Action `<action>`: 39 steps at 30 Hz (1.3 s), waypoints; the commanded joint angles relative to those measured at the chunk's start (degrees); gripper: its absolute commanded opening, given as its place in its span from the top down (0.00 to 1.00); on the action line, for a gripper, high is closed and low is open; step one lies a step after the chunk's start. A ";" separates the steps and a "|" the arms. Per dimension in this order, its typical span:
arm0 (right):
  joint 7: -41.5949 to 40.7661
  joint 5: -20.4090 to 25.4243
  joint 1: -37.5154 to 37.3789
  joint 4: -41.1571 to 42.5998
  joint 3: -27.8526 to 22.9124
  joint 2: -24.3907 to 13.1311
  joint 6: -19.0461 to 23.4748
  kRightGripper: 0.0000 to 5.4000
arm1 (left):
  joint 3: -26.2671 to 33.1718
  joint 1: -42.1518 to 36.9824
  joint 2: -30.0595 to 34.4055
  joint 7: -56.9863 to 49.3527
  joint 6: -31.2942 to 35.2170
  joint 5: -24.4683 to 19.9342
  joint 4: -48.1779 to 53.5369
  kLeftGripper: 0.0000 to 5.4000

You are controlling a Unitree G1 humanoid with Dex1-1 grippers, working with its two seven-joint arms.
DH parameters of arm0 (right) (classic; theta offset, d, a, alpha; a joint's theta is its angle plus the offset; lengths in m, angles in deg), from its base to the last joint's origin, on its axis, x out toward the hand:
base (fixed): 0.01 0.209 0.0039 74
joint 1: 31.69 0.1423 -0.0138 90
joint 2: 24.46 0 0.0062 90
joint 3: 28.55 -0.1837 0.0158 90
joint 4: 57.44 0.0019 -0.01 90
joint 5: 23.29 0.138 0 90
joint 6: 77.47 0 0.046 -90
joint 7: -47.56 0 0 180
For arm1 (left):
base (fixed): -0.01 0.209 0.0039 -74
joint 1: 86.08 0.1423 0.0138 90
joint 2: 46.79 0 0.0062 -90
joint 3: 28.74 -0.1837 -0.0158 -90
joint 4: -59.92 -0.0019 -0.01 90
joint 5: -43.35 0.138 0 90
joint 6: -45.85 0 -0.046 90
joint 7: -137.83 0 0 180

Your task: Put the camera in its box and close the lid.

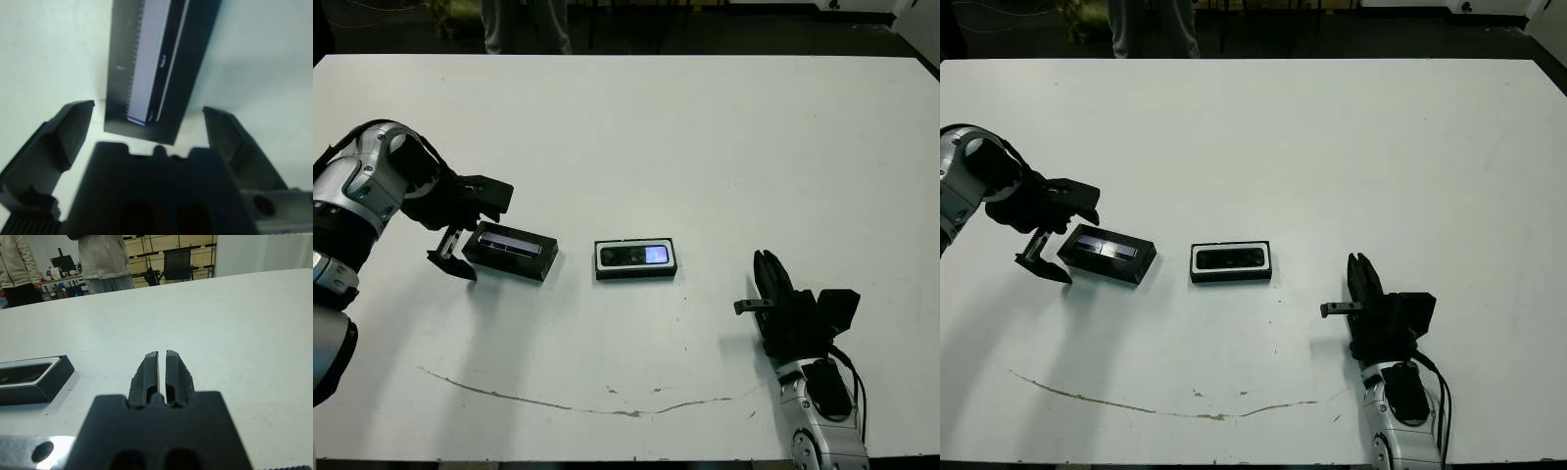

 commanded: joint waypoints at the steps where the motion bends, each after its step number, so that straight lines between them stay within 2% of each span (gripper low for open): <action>1: 0.23 0.21 -1.29 -1.42 -0.41 -0.24 1.37 1.00 | 0.80 3.88 -0.56 -1.96 5.55 0.42 1.74 0.08; 8: 0.05 0.40 -1.24 -1.54 -0.50 -0.16 1.38 1.00 | 0.64 6.46 -0.14 -5.63 4.58 1.66 5.43 0.39; 12: -0.49 0.66 -0.99 -2.34 -0.72 -0.21 0.70 1.00 | 0.90 6.48 -0.13 -5.36 2.77 0.67 4.88 0.54; 15: 0.02 -0.09 -1.20 -1.99 -0.60 -0.13 0.74 1.00 | 0.74 5.69 -0.76 -3.31 4.81 0.30 3.42 0.58; 22: -0.19 0.46 -1.22 -2.00 -0.72 -0.05 1.10 1.00 | -2.18 3.03 -0.98 3.28 8.08 2.03 2.70 0.58; 25: 0.31 -0.33 -1.34 -1.77 -0.47 -0.05 1.20 1.00 | -2.22 2.49 -0.57 5.60 7.78 0.92 3.32 0.58; 28: 0.16 -0.26 -1.22 -2.35 -0.50 0.05 0.72 1.00 | 0.47 3.17 -0.07 6.38 8.63 -2.08 5.37 0.58; 31: -0.72 0.41 -1.07 -3.24 -0.63 -0.02 -0.07 1.00 | 6.54 4.21 0.01 6.03 9.96 -8.68 6.27 0.58; 34: -0.12 0.20 -1.34 -2.68 -0.45 0.09 0.69 1.00 | 12.37 4.54 0.36 5.67 16.20 -15.14 8.66 0.58; 39: -0.35 -0.06 -1.24 -3.45 -0.26 0.06 -0.34 1.00 | 19.33 8.59 1.76 1.28 23.58 -21.95 18.76 0.58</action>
